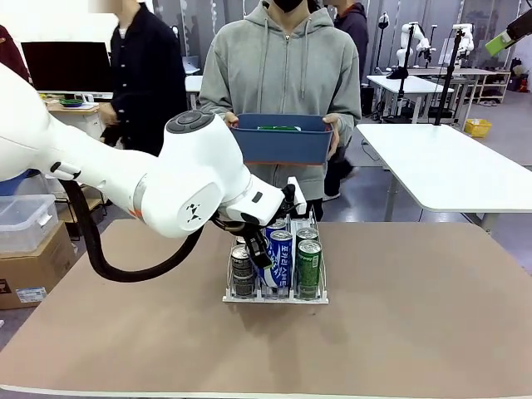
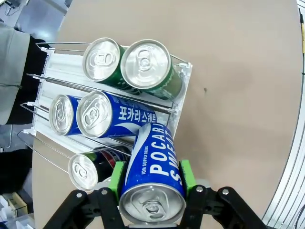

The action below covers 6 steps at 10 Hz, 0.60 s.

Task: Fill the beverage cans into the dispenser.
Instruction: Place the picked Ionic drink in the line of the Automatic Can Dispenser with the same cans.

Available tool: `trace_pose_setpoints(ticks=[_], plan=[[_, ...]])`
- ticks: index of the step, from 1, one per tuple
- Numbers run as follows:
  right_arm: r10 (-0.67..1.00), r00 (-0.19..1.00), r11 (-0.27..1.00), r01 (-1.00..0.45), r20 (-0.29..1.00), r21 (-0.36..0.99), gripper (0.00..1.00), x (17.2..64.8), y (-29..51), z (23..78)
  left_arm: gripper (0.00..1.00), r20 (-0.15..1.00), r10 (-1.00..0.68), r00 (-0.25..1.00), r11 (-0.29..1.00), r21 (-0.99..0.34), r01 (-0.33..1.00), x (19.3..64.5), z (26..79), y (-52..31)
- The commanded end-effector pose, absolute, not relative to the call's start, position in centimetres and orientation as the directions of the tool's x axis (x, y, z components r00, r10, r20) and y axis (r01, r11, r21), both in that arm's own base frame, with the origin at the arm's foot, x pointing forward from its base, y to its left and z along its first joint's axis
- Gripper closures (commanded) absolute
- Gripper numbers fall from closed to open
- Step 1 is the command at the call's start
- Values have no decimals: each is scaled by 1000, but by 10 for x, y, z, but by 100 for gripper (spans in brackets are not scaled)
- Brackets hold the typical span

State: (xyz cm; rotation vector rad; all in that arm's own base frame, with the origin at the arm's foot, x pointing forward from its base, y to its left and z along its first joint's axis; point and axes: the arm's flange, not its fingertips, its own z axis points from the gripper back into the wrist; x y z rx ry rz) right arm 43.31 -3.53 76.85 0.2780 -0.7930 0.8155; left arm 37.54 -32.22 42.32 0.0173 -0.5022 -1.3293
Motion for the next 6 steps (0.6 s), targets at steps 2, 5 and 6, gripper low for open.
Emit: trace_pose_setpoints(ticks=[2,5,6], plan=[[543,425,670,-740,725,-68,0,432,-36,767,43,374,-913,164,291,316,903,399,433,-335],[543,425,670,-740,725,-68,0,432,-36,767,43,369,-910,187,306,295,905,414,429,-341],[543,425,670,-740,725,-68,0,432,-36,767,43,354,-916,187,299,294,908,418,425,-345]])
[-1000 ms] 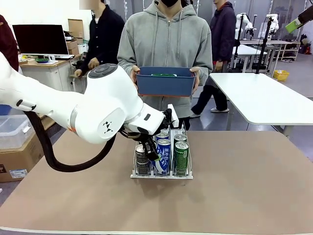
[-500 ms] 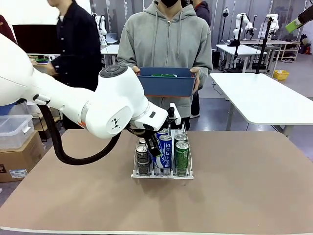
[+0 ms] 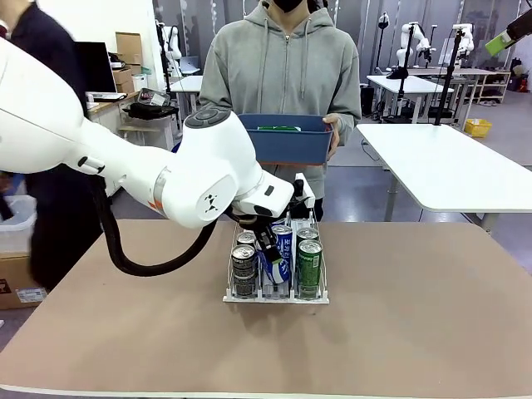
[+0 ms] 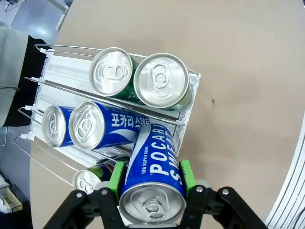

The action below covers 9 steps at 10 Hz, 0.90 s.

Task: Fill the beverage cans into the dispenser.
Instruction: Place the picked Ionic drink in the line of the Automatic Can Dispenser with the same cans.

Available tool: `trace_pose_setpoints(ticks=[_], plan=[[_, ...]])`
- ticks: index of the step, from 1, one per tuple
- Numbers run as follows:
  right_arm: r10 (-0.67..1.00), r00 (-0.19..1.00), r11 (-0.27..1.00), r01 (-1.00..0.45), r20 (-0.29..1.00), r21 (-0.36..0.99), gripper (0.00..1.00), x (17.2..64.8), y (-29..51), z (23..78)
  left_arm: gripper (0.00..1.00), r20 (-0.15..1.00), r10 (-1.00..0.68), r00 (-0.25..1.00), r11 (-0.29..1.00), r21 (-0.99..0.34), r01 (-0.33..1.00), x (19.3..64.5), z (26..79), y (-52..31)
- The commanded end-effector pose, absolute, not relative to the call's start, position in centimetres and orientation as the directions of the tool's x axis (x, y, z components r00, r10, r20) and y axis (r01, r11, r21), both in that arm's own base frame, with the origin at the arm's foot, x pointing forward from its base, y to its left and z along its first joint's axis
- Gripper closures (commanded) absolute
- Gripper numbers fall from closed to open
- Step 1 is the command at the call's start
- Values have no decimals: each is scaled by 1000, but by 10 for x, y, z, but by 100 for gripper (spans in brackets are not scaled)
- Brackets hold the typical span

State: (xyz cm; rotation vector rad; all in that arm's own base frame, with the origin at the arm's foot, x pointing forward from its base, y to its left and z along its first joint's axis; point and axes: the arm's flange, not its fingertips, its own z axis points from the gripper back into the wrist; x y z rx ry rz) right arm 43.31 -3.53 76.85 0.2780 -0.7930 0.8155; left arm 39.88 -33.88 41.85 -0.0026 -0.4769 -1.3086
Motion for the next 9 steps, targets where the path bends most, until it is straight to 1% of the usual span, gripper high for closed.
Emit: trace_pose_setpoints(ticks=[1,5,7,8,9], plan=[[543,425,670,-740,725,-68,0,432,-36,767,43,334,-924,187,290,291,912,421,421,-348],[543,425,670,-740,725,-68,0,432,-36,767,43,216,-949,229,280,253,926,431,402,-360],[543,425,670,-740,725,-68,0,432,-36,767,43,180,-956,231,269,229,936,434,397,-363],[543,425,670,-740,725,-68,0,432,-36,767,43,152,-966,209,240,228,944,434,395,-363],[543,425,670,-740,725,-68,0,432,-36,767,43,192,-956,223,261,205,943,423,393,-359]])
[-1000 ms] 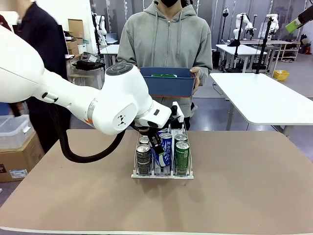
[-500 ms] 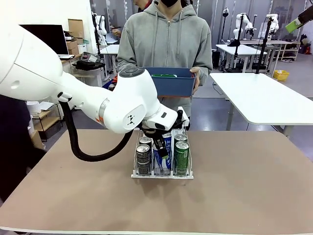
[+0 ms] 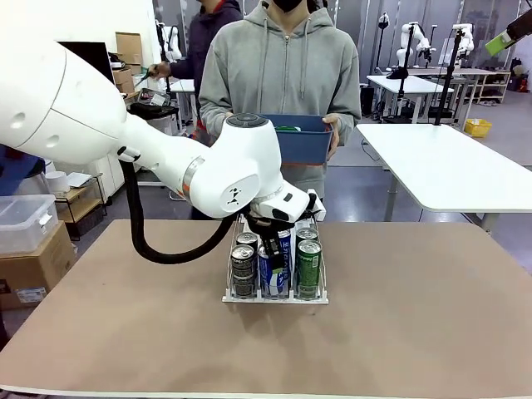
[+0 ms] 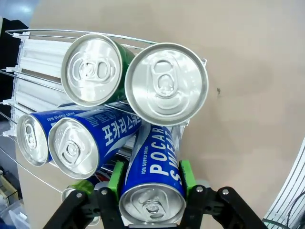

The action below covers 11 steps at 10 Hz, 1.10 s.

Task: Fill the beverage cans into the dispenser.
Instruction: Place the picked Ionic drink in the line of the Automatic Can Dispenser with the same cans.

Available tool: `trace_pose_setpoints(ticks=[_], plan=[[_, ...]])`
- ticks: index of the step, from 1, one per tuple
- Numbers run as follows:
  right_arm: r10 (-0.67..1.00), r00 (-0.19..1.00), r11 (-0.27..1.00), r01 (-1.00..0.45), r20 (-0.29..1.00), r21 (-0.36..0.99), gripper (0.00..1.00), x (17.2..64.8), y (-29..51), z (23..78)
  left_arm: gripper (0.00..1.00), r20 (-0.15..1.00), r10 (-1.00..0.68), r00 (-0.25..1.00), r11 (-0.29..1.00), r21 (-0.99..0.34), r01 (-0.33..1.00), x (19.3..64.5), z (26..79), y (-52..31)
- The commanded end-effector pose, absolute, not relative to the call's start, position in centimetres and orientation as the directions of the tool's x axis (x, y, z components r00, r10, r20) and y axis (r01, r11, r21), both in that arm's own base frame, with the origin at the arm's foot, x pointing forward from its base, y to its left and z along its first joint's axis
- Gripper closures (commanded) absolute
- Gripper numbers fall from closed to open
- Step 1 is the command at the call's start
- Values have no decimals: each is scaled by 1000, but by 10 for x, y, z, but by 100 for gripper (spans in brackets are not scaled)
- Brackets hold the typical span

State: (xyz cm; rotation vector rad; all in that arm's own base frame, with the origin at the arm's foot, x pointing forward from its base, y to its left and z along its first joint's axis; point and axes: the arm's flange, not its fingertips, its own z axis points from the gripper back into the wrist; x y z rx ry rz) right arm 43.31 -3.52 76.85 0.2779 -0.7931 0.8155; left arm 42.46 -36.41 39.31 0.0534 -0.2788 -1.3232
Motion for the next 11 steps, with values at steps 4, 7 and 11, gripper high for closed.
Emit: trace_pose_setpoints(ticks=[4,7,11], plan=[[543,425,670,-740,725,-68,0,432,-36,767,37,172,-961,216,248,196,949,424,393,-365],[543,425,670,-740,725,-68,0,432,-36,767,3,242,-935,258,316,245,917,417,415,-353],[543,425,670,-740,725,-68,0,432,-36,767,0,298,-905,304,398,338,853,400,439,-344]])
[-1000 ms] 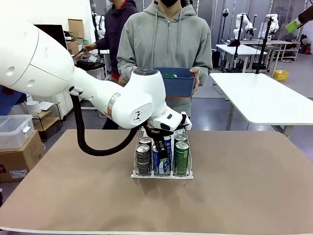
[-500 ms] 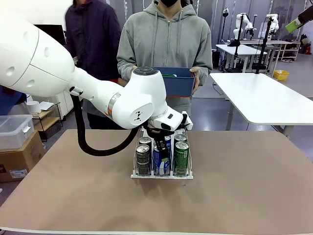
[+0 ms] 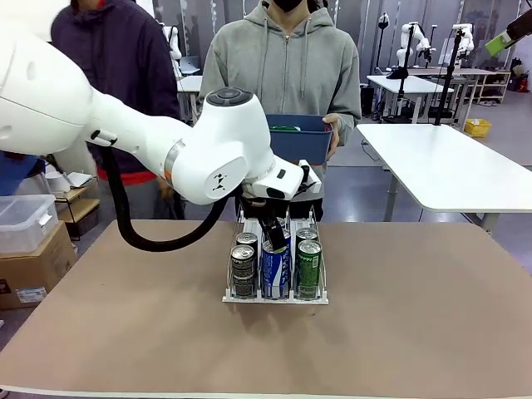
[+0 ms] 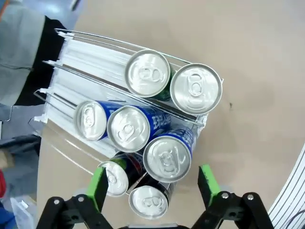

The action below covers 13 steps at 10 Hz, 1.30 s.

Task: Fill the beverage cans into the dispenser.
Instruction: Place the picked Ionic drink in the line of the Automatic Can Dispenser with the same cans, then pick up the Sprite handed by the human.

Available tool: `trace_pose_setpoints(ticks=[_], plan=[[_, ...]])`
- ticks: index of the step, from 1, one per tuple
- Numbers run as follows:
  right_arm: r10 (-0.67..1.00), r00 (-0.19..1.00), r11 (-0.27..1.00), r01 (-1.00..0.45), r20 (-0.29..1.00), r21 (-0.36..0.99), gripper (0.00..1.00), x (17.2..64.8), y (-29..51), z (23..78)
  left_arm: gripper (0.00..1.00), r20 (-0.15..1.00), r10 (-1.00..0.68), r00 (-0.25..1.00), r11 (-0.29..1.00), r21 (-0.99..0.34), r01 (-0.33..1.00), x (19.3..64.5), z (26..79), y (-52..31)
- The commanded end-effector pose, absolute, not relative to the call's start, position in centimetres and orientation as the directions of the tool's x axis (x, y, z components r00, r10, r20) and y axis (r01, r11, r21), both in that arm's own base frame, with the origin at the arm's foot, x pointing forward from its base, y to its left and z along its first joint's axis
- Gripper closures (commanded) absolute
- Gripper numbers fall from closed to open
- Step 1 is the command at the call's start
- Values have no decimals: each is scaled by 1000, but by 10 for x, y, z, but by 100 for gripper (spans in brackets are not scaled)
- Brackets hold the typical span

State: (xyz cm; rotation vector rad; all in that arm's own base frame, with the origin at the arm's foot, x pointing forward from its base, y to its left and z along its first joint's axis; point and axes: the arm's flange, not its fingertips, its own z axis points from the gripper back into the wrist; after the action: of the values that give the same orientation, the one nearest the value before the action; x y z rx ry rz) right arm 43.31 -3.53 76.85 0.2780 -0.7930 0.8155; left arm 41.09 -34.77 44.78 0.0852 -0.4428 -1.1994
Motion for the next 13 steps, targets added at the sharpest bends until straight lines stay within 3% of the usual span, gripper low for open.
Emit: trace_pose_setpoints(ticks=[1,2,13], plan=[[543,425,670,-740,725,-68,0,432,-36,767,0,321,-901,292,400,352,846,393,441,-343],[543,425,670,-740,725,-68,0,432,-36,767,0,287,-914,289,371,295,881,411,448,-348],[543,425,670,-740,725,-68,0,432,-36,767,0,289,-915,283,361,269,893,418,457,-338]])
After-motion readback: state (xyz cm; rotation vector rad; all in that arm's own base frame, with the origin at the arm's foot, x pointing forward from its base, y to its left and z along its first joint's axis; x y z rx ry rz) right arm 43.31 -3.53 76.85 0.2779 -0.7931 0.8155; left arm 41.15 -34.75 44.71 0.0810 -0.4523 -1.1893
